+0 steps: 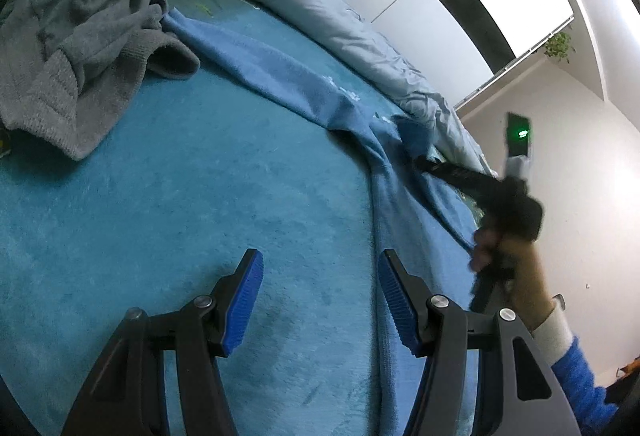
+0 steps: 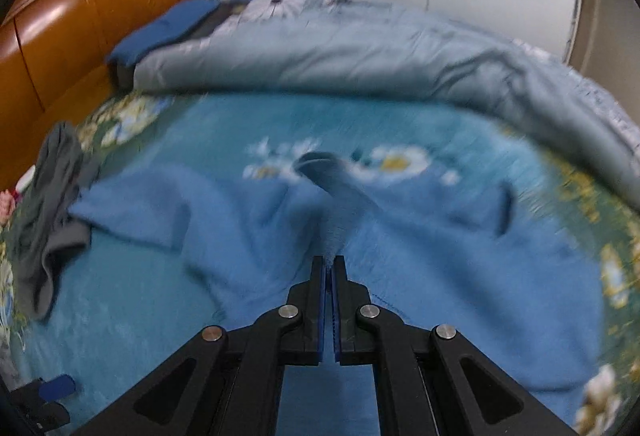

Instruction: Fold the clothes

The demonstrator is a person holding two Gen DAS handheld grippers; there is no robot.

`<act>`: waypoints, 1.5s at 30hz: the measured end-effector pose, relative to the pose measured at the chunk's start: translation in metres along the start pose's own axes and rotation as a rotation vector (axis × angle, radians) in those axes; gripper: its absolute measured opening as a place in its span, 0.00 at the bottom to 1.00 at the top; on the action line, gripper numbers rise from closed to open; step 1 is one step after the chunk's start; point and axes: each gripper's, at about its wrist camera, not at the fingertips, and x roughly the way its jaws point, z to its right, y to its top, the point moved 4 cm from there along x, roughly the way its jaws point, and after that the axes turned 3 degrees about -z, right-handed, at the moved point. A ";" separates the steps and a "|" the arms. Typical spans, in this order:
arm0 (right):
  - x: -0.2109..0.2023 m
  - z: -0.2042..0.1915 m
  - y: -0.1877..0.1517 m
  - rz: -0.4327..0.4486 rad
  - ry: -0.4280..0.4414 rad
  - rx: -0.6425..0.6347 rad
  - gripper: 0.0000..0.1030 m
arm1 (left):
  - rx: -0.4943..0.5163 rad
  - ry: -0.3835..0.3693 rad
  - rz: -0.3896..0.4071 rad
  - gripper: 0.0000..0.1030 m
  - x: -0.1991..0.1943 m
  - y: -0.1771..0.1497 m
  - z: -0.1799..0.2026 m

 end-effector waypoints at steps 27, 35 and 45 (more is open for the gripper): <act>-0.082 0.212 -0.106 0.006 -0.114 0.115 0.48 | 0.145 0.056 -0.158 0.59 0.171 0.098 0.104; -0.067 0.219 -0.103 0.041 -0.121 0.117 0.39 | 0.176 0.179 -0.105 0.07 0.176 0.100 0.094; -0.064 0.230 -0.123 0.012 -0.104 0.160 0.00 | 0.153 0.178 -0.097 0.05 0.174 0.094 0.079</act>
